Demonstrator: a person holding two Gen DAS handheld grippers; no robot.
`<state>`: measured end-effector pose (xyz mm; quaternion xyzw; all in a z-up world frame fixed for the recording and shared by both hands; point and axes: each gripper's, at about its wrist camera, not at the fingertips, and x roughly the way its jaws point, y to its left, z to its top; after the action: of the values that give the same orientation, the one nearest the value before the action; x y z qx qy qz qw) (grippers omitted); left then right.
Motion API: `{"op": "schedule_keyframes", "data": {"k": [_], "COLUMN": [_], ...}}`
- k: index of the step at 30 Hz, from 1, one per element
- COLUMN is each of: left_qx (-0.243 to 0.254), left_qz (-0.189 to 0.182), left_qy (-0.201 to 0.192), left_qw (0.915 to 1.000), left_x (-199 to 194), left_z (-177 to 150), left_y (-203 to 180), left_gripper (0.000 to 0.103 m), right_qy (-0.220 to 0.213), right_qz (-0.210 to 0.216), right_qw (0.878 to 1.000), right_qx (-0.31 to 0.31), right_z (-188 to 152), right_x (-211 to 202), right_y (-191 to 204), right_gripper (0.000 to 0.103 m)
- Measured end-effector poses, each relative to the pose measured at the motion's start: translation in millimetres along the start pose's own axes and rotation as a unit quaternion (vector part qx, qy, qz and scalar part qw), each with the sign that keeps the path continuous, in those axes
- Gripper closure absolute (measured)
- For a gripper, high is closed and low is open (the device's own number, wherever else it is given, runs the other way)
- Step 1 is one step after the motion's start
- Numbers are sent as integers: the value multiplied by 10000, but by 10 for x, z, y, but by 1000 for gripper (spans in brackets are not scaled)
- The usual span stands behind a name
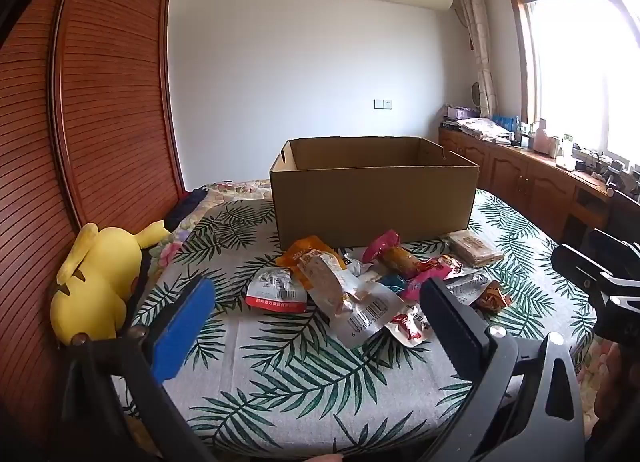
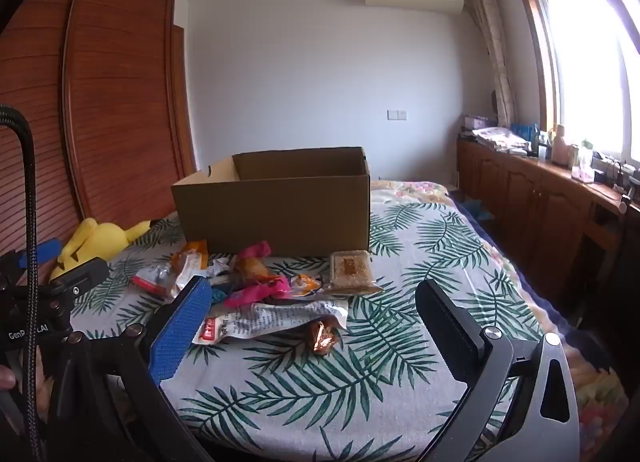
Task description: Organize snacks
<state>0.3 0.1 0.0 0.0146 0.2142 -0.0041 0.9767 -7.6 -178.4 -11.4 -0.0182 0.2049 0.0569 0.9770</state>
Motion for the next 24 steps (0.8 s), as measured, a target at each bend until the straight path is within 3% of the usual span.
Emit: {"op": "schedule_keyframes", "data": {"k": [24], "left_qx": [16], "left_qz": [-7], "left_qy": [-48], "left_qw": [10000], "left_x": [-28], "left_z": [7], "left_y": [27], "left_gripper": [0], "right_qy": [-9], "right_qz": [-35], "right_qw": [10000], "right_qx": [-19], "right_z": [19], "right_x": [-27], "right_y": [-8], "right_gripper": [0]}}
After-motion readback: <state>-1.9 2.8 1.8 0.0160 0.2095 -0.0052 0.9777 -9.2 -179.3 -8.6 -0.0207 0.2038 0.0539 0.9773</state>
